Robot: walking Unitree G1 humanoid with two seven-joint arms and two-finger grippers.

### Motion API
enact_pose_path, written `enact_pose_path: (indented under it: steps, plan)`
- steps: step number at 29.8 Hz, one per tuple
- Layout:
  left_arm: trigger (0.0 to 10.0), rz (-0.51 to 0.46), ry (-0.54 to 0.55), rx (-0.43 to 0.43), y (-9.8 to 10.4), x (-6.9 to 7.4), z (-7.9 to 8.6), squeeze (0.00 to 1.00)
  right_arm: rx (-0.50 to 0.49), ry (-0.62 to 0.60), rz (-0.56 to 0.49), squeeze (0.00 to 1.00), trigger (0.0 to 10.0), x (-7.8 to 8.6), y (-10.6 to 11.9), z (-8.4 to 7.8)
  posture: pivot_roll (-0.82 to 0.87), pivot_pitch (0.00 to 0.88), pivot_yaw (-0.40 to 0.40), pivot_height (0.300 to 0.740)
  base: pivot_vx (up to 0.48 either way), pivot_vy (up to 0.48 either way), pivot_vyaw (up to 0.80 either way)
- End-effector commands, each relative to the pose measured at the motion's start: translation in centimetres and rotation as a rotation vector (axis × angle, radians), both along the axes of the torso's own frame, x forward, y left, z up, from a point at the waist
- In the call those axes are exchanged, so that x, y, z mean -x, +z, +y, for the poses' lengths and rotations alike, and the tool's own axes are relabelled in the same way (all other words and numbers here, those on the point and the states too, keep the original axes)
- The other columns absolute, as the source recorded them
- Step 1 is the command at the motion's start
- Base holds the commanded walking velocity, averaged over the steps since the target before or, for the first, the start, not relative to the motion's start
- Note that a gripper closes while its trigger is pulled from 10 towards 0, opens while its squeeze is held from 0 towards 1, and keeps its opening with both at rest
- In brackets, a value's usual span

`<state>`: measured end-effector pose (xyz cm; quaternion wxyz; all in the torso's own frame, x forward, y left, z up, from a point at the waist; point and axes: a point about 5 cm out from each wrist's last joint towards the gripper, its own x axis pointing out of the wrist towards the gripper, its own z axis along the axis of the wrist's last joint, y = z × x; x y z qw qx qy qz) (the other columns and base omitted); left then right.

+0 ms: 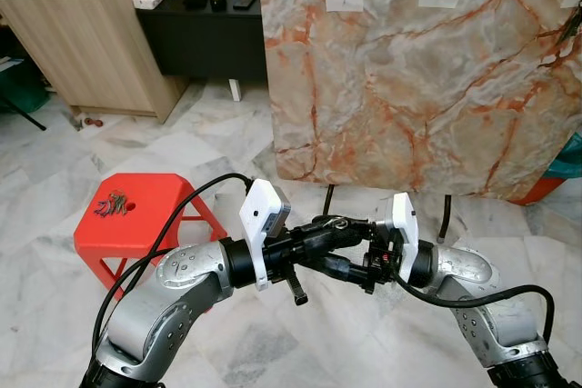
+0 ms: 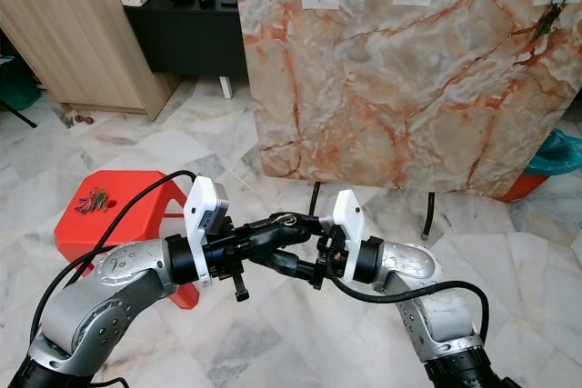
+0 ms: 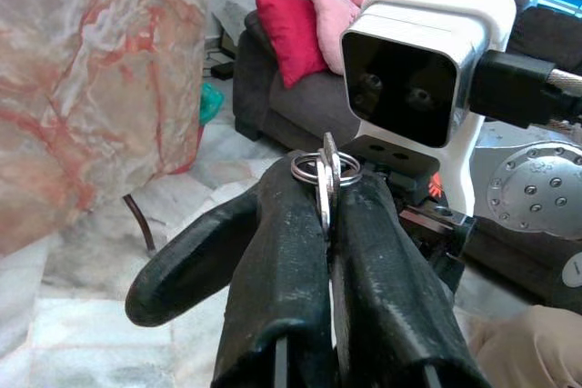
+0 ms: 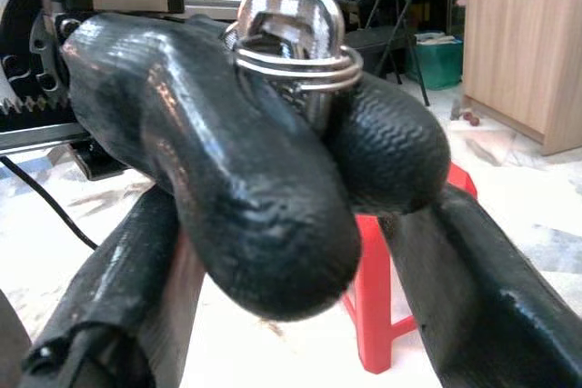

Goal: Hang keys on a hook

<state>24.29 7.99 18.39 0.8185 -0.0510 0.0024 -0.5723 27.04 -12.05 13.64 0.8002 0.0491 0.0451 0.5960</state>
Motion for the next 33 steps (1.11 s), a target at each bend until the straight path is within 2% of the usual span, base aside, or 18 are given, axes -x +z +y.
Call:
enact_pose_path:
  steps: [1,9,10,12,13,33]
  plan:
    - [10.0,-0.018,-0.026,0.007,0.52,0.39,-0.08,0.0,0.0,0.007,-0.019,0.0,10.0,0.13,0.38,0.22,0.11,0.127,0.035,0.74,0.0,0.0,0.0]
    - [10.0,-0.022,-0.016,0.004,0.6,0.28,0.3,0.0,-0.007,0.017,-0.018,0.0,10.0,0.13,0.41,0.27,0.12,0.128,0.034,0.74,0.0,0.0,0.0]
    - [10.0,-0.021,-0.017,0.0,0.55,0.3,0.35,0.0,-0.006,0.015,-0.019,0.0,8.3,0.07,0.43,0.27,0.12,0.129,0.035,0.74,0.0,0.0,0.0]
    - [10.0,-0.018,-0.026,-0.011,0.45,0.39,0.44,0.0,-0.002,0.013,-0.017,0.0,1.5,0.05,0.36,0.21,0.12,0.129,0.035,0.74,0.0,0.0,0.0]
    - [10.0,-0.016,-0.033,-0.014,0.41,0.46,0.46,0.0,-0.001,0.014,-0.016,0.0,0.0,0.09,0.35,0.17,0.12,0.129,0.035,0.74,0.0,0.0,0.0]
    - [10.0,-0.01,-0.07,-0.032,0.22,0.87,0.48,0.0,-0.008,0.033,-0.011,0.0,0.0,0.27,0.41,0.29,0.12,0.13,0.036,0.74,0.0,0.0,0.0]
